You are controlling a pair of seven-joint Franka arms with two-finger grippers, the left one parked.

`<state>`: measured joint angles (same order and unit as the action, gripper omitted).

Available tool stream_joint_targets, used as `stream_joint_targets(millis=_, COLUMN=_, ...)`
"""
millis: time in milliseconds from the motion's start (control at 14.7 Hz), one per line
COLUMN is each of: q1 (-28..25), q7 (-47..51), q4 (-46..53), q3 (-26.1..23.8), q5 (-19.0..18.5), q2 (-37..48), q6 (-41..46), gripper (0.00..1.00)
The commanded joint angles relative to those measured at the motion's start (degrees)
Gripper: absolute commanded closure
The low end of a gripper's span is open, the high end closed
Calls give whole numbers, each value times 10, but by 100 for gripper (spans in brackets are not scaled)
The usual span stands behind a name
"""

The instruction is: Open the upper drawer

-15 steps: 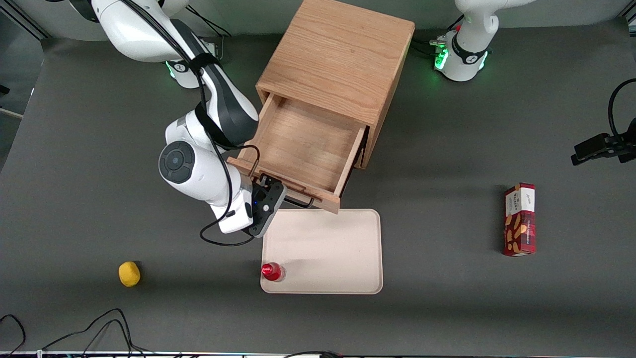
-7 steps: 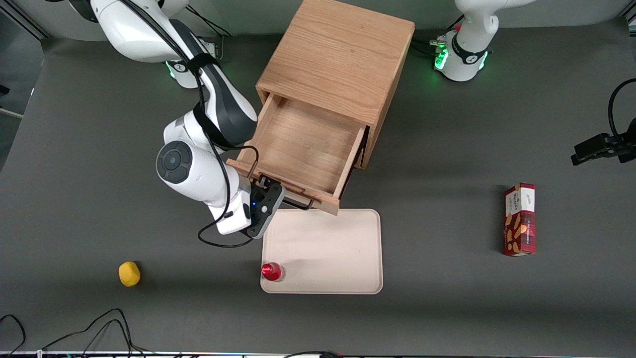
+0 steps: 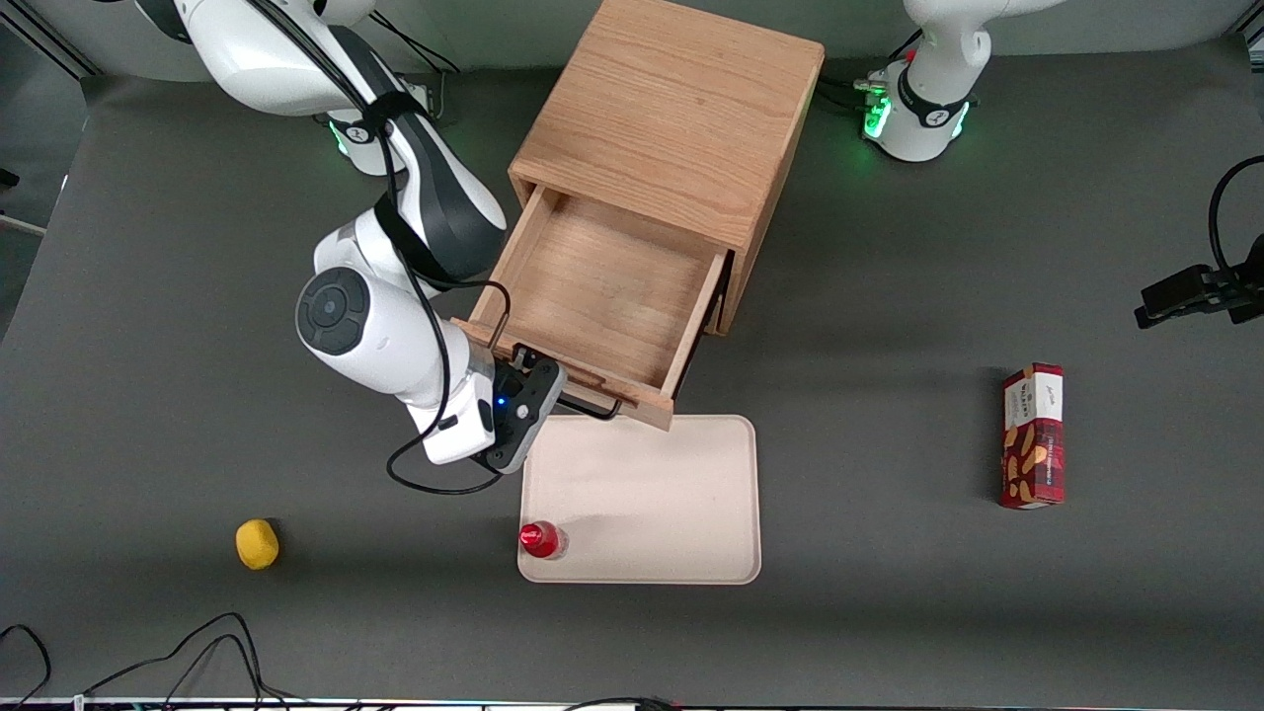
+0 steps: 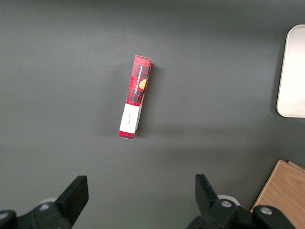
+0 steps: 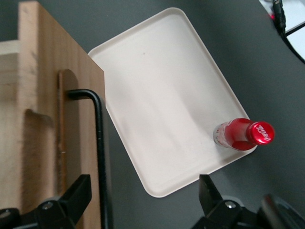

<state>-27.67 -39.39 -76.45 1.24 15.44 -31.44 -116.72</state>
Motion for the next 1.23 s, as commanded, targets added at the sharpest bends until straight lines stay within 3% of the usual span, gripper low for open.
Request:
stream_joint_targets(millis=0, q1=2, q7=5, q4=1, q3=10, q5=0, q2=49, q6=23, gripper=0)
stream_joint_targets(millis=409, q1=46, q7=5, q4=-12, q3=78, q5=1, q2=139, q6=31, gripper=0)
stream_joint_targets(millis=545, q1=69, q7=12, q4=-26, q3=93, q5=8, q2=168, q6=73, gripper=0)
stream_joint_targets(millis=955, q1=167, q7=255, q4=-47, q3=86, q5=-1, q2=262, q6=262, gripper=0)
stream_joint_targets(millis=1159, q1=211, q7=399, q4=-104, q3=45, q5=-69, q2=320, q6=300, gripper=0)
